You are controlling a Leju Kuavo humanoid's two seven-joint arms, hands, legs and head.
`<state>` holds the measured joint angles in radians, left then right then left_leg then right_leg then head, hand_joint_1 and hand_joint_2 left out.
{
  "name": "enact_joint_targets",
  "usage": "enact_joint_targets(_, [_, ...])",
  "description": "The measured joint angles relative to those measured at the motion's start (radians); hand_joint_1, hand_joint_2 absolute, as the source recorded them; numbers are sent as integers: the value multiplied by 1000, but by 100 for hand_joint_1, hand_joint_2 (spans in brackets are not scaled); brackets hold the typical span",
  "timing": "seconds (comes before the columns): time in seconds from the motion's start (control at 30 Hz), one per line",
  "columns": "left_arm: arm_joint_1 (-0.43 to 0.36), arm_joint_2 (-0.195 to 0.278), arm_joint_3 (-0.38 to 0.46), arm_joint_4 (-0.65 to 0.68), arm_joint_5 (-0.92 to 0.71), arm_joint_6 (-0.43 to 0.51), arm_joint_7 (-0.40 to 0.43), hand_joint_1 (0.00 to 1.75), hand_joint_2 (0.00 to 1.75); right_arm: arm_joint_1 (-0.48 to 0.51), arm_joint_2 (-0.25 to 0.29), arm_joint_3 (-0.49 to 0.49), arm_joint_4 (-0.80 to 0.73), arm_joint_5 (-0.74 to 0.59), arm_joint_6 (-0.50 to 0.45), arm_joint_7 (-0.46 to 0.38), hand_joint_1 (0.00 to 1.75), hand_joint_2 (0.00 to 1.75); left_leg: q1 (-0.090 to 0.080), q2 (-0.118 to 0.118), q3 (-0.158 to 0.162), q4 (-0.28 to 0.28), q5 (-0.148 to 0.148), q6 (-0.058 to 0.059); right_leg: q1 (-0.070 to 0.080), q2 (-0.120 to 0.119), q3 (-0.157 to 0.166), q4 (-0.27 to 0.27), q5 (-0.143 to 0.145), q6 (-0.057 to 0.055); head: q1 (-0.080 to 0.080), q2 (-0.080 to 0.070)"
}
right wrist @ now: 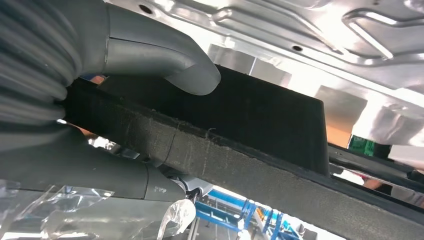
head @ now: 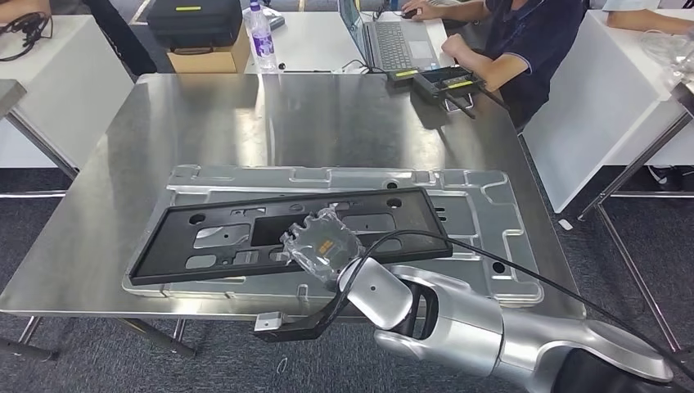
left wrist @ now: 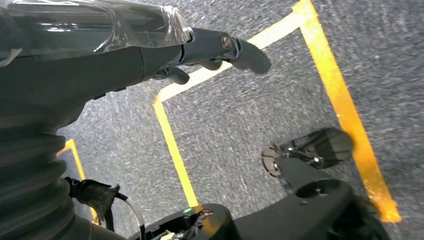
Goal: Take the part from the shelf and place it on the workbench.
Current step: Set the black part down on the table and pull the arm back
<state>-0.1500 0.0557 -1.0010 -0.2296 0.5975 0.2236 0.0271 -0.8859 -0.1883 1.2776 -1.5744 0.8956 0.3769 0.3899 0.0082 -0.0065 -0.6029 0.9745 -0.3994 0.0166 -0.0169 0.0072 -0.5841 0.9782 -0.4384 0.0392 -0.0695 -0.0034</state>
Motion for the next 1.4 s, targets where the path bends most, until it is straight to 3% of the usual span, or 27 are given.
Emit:
enact_joint_targets(0.1, [1, 0, 0, 0, -1, 0, 0, 0, 175, -1, -10, -4, -5, 3, 14, 4, 175, 175, 3, -1, 10, -9, 2, 20, -3, -1, -8, 29, -23, 14, 1, 0])
enact_joint_targets(0.2, [0, 1, 0, 0, -2, 1, 0, 0, 175, -1, -26, -10, -9, 5, 26, 8, 175, 175, 1, 0, 21, -12, -3, 37, -3, -2, -101, 218, -105, 16, 3, 0])
enact_joint_targets(0.23, [0, 1, 0, 0, -2, 1, 0, 0, 175, 1, -32, -11, -9, 6, 29, 9, 175, 175, -1, -1, 23, -12, -5, 39, -3, -2, -134, 277, -120, 16, 3, 0])
enact_joint_targets(0.27, [1, 0, 0, 0, -2, 1, 0, 0, 175, 2, -37, -11, -9, 6, 30, 9, 175, 175, -3, -1, 26, -12, -7, 41, -2, -2, -152, 299, -117, 16, 3, 0])
enact_joint_targets(0.3, [2, 0, 0, 0, -3, 0, 0, 0, 175, 3, -42, -11, -9, 6, 30, 10, 175, 175, -4, -2, 29, -11, -9, 41, -2, -2, -150, 282, -95, 14, 4, 0])
enact_joint_targets(0.37, [3, 0, 0, 0, -3, 0, 0, 0, 175, 3, -48, -12, -10, 5, 31, 10, 175, 175, -4, -4, 37, -11, -15, 38, -1, -2, -94, 153, -20, 7, 4, 0])
enact_joint_targets(0.43, [2, 0, 0, 0, -4, 0, 0, 0, 175, 3, -51, -13, -12, 4, 31, 11, 175, 175, -9, -5, 42, -8, -24, 30, 2, -2, -39, 34, 24, 0, 4, 0])
enact_joint_targets(0.53, [1, 1, 0, 0, -4, 0, 0, 0, 175, 5, -56, -14, -15, 2, 31, 12, 175, 175, -10, -4, 42, -8, -30, 17, 5, -1, -25, 2, 26, -9, 4, 0])
enact_joint_targets(0.6, [2, 1, 0, 0, -5, 0, 0, 0, 175, 5, -58, -15, -17, 1, 31, 12, 175, 175, -7, -3, 31, 19, -51, 6, 2, -1, -21, -2, 26, -18, 2, 0])
enact_joint_targets(0.7, [1, 1, 0, 0, -4, 0, 0, 0, 175, 6, -59, -19, -19, -1, 31, 12, 175, 175, 0, -1, -57, 197, -132, -10, 1, -4, -18, -4, 23, -25, -1, 0])
enact_joint_targets(0.77, [4, 1, 0, 0, -4, 0, 0, 0, 175, 9, -59, -19, -20, -2, 31, 12, 175, 175, 2, 0, -112, 292, -152, -15, 3, -5, -16, -4, 20, -26, -1, 0])
enact_joint_targets(0.8, [5, 1, 0, 0, -4, 0, 0, 0, 175, 10, -59, -19, -20, -3, 31, 12, 175, 175, 3, 0, -114, 285, -134, -15, 3, -4, -14, -3, 18, -25, -2, 0])
enact_joint_targets(0.83, [5, 1, 0, 0, -4, 0, 0, 0, 175, 11, -59, -19, -21, -3, 31, 12, 175, 175, 3, 0, -95, 235, -100, -14, 3, -3, -10, -3, 16, -23, -2, 0])
enact_joint_targets(0.87, [5, 1, 0, 0, -4, 0, 0, 0, 175, 12, -59, -20, -22, -3, 31, 12, 175, 175, 3, 1, -64, 159, -58, -12, 2, -3, -6, -3, 13, -20, -2, 0])
enact_joint_targets(0.93, [4, 1, 0, 0, -4, 0, 0, 0, 175, 11, -59, -21, -24, -3, 31, 12, 175, 175, -1, 1, -6, 33, -10, -6, 5, -3, -1, -3, 7, -13, -2, 0])
enact_joint_targets(0.97, [4, 1, 0, 0, -4, 0, 0, 0, 175, 10, -59, -22, -24, -2, 32, 12, 175, 175, -4, 1, 7, 5, -5, -1, 5, -2, 0, -3, 6, -10, -2, 0])
enact_joint_targets(1.1, [3, 1, 0, 0, -4, 0, 0, 0, 175, 10, -60, -23, -25, -2, 32, 10, 175, 175, -7, -1, 18, -7, -7, 25, 3, -2, -4, 15, -10, 8, 0, 0])
enact_joint_targets(1.17, [0, 1, 0, 0, -5, 0, 0, 0, 175, 9, -60, -23, -25, -2, 32, 9, 175, 175, -5, 0, 25, -11, -7, 37, 2, -3, -47, 108, -56, 13, 1, 0])
enact_joint_targets(1.23, [-2, 1, 0, 0, -5, 1, 0, 0, 175, 12, -62, -23, -25, -2, 33, 7, 175, 175, -8, 0, 28, -11, -11, 46, 2, -3, -118, 243, -107, 15, 2, 0])
enact_joint_targets(1.27, [-1, 1, 0, 0, -5, 1, 0, 0, 175, 14, -63, -23, -25, -3, 35, 7, 175, 175, -9, 0, 31, -11, -13, 48, 2, -3, -144, 285, -114, 15, 2, 0])
enact_joint_targets(1.3, [0, 1, 0, 0, -5, 1, 0, 0, 175, 15, -65, -23, -25, -3, 36, 6, 175, 175, -10, -1, 34, -11, -15, 49, 2, -3, -150, 287, -100, 14, 2, 0])
enact_joint_targets(1.33, [0, 1, 0, 0, -5, 1, 0, 0, 175, 16, -66, -23, -25, -3, 37, 6, 175, 175, -11, -2, 38, -10, -18, 49, 2, -3, -138, 251, -71, 12, 2, 0])
enact_joint_targets(1.4, [0, 0, 0, 0, -5, 1, 0, 0, 175, 16, -67, -23, -25, -4, 38, 6, 175, 175, -13, -4, 47, -9, -26, 44, 4, -3, -75, 114, 1, 4, 2, 0])
